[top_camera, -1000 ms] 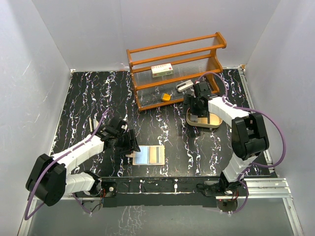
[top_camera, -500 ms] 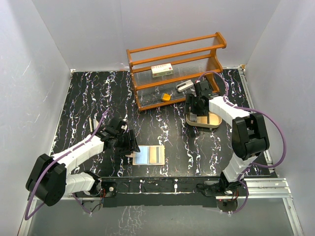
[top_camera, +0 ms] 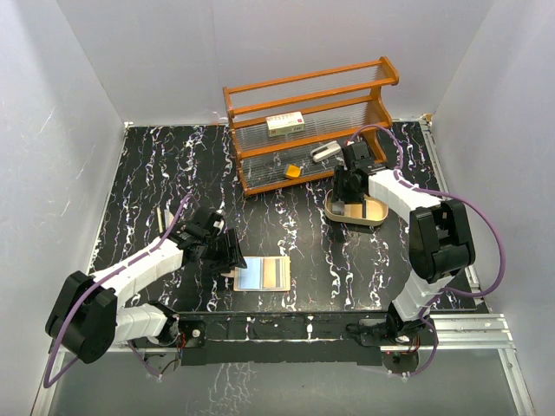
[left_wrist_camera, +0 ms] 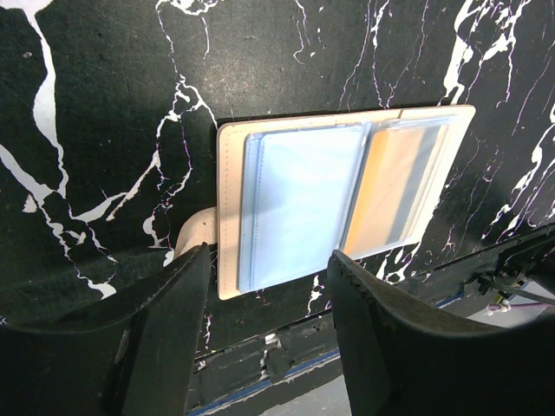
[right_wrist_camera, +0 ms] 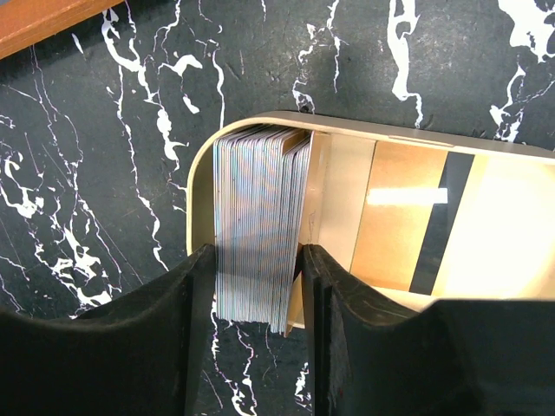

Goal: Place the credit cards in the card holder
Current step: Pick up the credit card from the storage box.

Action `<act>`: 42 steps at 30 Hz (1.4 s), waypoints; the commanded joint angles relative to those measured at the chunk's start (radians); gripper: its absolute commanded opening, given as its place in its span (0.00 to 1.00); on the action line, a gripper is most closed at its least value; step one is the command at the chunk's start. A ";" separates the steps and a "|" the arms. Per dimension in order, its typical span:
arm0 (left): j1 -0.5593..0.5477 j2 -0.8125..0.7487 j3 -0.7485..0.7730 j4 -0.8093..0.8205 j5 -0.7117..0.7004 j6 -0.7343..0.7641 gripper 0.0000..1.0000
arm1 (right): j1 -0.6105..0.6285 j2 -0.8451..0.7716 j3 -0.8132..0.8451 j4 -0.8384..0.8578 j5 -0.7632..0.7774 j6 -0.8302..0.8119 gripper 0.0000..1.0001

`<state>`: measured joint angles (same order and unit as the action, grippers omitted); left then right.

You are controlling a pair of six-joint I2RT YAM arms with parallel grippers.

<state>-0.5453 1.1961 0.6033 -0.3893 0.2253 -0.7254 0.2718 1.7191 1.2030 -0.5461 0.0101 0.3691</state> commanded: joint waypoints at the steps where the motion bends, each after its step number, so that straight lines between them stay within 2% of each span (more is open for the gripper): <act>1: 0.005 -0.004 -0.013 -0.004 0.013 -0.005 0.55 | 0.001 -0.045 0.050 0.034 0.024 0.008 0.30; 7: 0.005 -0.004 -0.013 -0.003 0.013 -0.006 0.55 | 0.001 -0.054 0.055 0.023 0.043 0.011 0.22; 11: 0.004 -0.002 -0.016 -0.001 0.015 -0.008 0.55 | 0.001 -0.058 0.052 0.022 0.040 0.016 0.20; 17: 0.005 -0.002 -0.021 0.000 0.017 -0.009 0.55 | 0.001 -0.064 0.041 0.034 0.014 0.014 0.38; 29: 0.005 0.002 -0.018 0.006 0.023 -0.012 0.55 | 0.000 -0.075 0.022 0.045 -0.011 0.012 0.46; 42: 0.005 0.012 -0.007 -0.001 0.026 -0.006 0.55 | 0.000 -0.069 0.031 0.019 0.027 0.018 0.08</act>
<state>-0.5453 1.2102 0.5884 -0.3744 0.2344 -0.7334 0.2710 1.6894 1.2045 -0.5499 0.0170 0.3744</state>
